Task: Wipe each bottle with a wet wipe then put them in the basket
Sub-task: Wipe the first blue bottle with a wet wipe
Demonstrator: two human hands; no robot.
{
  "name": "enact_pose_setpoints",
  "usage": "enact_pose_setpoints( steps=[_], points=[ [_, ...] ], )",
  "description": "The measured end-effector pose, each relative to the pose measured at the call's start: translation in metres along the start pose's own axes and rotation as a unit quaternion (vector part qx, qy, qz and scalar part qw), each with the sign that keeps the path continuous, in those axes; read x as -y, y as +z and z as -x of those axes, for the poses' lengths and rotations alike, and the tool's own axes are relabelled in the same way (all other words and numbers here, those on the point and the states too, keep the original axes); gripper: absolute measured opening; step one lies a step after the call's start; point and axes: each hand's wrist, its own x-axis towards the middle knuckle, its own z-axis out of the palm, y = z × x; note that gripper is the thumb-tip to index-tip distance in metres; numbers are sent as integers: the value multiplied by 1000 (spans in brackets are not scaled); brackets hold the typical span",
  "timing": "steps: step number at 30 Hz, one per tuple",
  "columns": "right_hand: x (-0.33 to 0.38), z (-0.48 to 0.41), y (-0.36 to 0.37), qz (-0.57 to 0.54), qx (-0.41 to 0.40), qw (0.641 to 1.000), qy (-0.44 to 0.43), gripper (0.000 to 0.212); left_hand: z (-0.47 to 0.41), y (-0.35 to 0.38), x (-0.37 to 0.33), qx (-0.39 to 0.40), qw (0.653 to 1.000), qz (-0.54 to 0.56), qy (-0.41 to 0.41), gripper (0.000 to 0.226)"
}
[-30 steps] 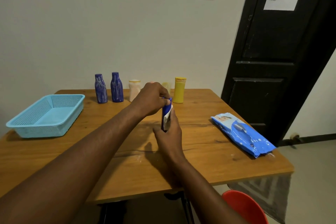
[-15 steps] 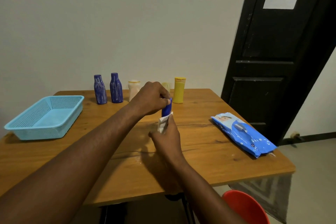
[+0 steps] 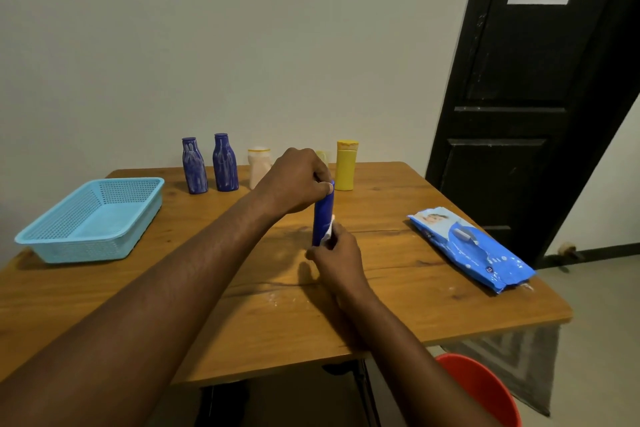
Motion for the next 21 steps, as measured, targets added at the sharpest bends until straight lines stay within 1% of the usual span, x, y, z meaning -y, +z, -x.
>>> enact_pose_setpoints(
  steps=[1,2,5,7,9,12,13,15,17,19,21],
  points=[
    [0,7,4,-39,-8,999,6,47,0,1,0,-3,1000,-2,3,18],
    [1,14,9,-72,-15,997,1,50,0,2,0,-6,1000,-3,7,18],
    [7,17,21,-103,-41,993,-33,81,1,2,-2,-13,1000,-12,9,17],
    [15,7,24,-97,-51,993,-54,89,0,1,-4,-16,999,-27,5,15],
    [20,-5,21,-83,-44,995,-43,81,-1,1,-5,-15,999,-41,-1,15],
    [21,-10,12,-69,-17,997,20,50,-2,1,-6,-14,999,-49,-8,18],
    [17,-8,12,-62,-10,997,34,46,-2,1,-7,-11,999,-50,-7,17],
    [5,1,13,-42,-19,999,20,52,-2,2,-8,-8,999,-52,-5,16],
    [1,10,19,-52,-33,998,-8,62,-1,1,-7,-10,999,-51,-3,16],
    [8,14,23,-75,-45,995,-45,74,0,1,-6,-13,999,-47,-6,15],
    [22,5,20,-78,-54,992,-87,77,0,0,-6,-10,999,-44,-10,16]
  ],
)
